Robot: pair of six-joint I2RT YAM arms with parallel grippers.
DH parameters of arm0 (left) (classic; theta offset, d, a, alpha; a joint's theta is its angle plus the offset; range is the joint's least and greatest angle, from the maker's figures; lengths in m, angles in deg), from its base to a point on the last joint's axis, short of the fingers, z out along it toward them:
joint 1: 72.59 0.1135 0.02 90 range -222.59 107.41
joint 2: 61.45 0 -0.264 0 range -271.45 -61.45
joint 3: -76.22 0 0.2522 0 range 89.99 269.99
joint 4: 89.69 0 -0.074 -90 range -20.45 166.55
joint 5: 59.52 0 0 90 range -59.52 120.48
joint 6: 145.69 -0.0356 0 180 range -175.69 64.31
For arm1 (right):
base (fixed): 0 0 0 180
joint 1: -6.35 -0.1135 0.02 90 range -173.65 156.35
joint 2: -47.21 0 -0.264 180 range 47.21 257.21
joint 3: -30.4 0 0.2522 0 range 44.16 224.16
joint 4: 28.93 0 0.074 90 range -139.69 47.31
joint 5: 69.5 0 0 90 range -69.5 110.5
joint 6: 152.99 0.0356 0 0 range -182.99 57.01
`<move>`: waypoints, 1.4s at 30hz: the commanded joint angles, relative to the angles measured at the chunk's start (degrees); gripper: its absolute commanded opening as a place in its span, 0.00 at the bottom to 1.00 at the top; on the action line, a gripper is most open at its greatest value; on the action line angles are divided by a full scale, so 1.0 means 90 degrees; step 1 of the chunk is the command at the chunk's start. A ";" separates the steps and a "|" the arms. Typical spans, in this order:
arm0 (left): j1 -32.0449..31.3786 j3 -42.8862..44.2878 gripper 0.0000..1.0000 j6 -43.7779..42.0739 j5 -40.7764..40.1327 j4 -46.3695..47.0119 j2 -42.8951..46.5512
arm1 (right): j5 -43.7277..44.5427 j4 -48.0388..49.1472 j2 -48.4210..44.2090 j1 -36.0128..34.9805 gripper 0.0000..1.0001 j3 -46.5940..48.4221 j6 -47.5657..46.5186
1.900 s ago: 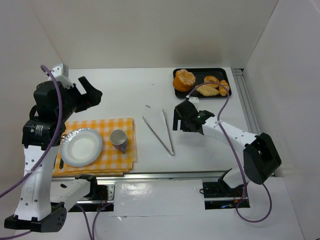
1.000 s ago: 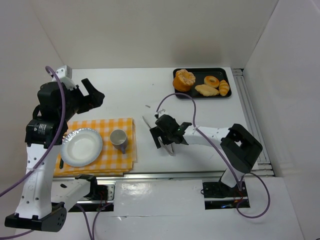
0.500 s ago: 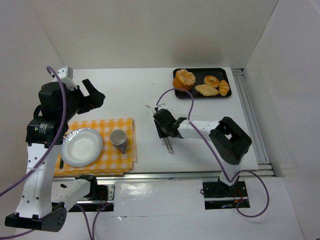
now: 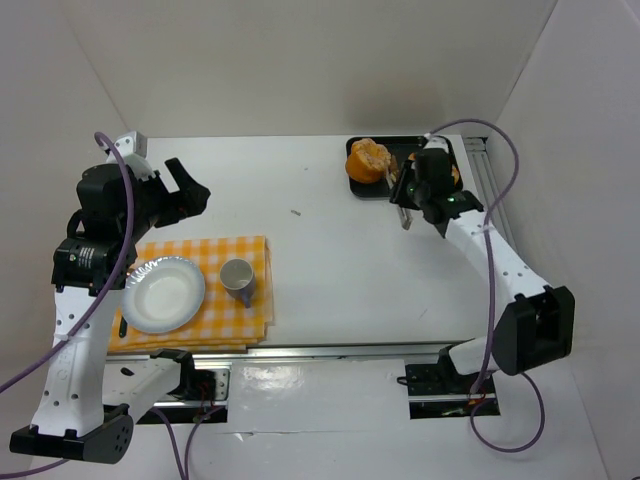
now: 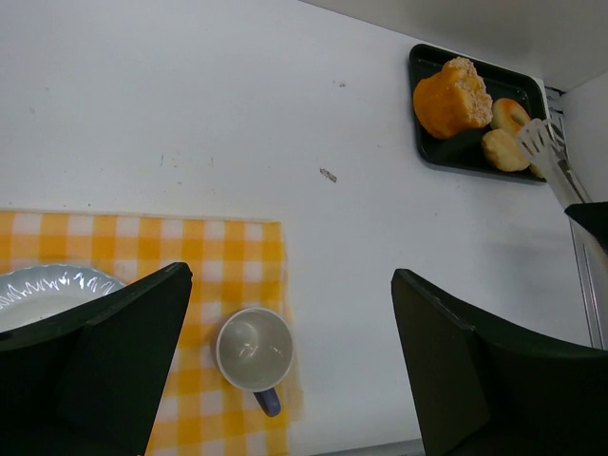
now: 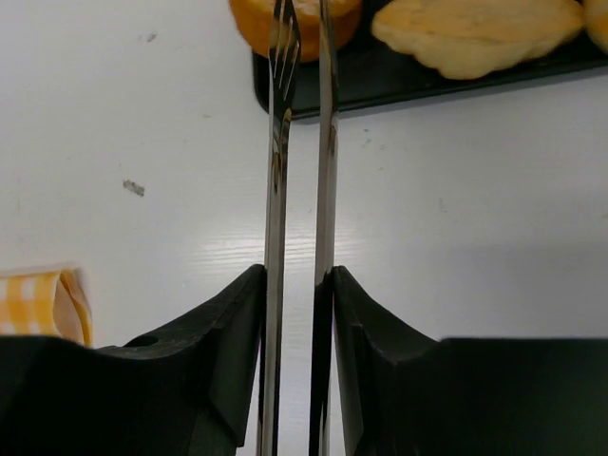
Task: Place the bread
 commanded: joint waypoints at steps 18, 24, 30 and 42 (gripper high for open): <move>0.0040 0.0085 1.00 -0.0102 0.0088 0.0298 0.0045 | 0.0314 -0.1937 0.1255 0.0792 0.50 0.2179 -0.0571; 0.0040 0.0085 1.00 -0.0102 0.0146 0.0298 0.0045 | 0.0930 -0.2370 0.1861 0.0431 0.51 0.2709 -0.1079; 0.0040 0.0085 1.00 -0.0102 0.0146 0.0298 -0.0014 | 0.1817 -0.3033 0.2661 0.0108 0.51 0.3597 -0.1479; 0.0040 0.0027 1.00 -0.0102 0.0088 0.0298 0.0045 | 0.2307 -0.3522 0.3473 -0.0244 0.55 0.4272 -0.1772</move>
